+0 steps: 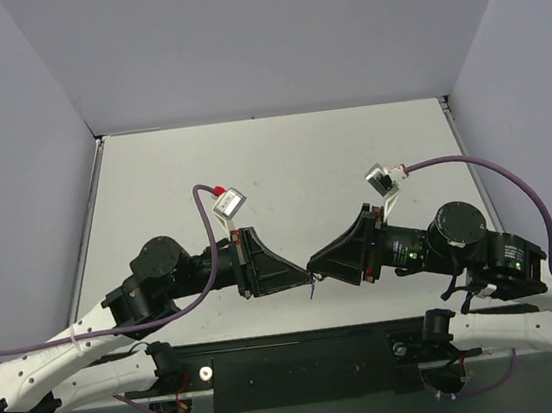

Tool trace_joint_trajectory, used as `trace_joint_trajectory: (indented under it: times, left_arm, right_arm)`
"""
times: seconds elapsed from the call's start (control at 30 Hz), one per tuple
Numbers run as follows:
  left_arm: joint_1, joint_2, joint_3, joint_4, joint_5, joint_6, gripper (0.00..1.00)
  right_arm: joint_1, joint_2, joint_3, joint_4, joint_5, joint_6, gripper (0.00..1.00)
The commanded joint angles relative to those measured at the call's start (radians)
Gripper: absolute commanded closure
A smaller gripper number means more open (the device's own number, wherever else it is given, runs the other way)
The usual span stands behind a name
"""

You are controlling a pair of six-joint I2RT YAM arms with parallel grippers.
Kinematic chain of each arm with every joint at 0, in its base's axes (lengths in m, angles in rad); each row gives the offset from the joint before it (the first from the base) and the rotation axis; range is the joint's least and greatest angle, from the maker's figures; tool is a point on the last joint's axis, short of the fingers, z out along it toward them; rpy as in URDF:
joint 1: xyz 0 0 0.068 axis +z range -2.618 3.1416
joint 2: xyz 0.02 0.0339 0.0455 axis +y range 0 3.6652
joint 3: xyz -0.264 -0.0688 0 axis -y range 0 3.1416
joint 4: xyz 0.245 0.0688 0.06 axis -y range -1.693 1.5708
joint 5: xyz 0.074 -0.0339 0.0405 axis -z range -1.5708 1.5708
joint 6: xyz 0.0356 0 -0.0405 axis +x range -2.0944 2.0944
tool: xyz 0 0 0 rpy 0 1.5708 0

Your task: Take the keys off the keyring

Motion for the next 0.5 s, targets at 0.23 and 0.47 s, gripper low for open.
trace_joint_trajectory:
  times: [0.23, 0.47]
  left_arm:
    - [-0.004, -0.023, 0.044, 0.005, -0.025, 0.025, 1.0]
    - [-0.004, -0.022, 0.052, 0.0, -0.035, 0.03, 1.0]
  right_arm:
    - [0.004, -0.009, -0.014, 0.061, -0.022, 0.016, 0.78]
    - [0.004, -0.006, -0.021, 0.063, -0.04, 0.028, 0.74]
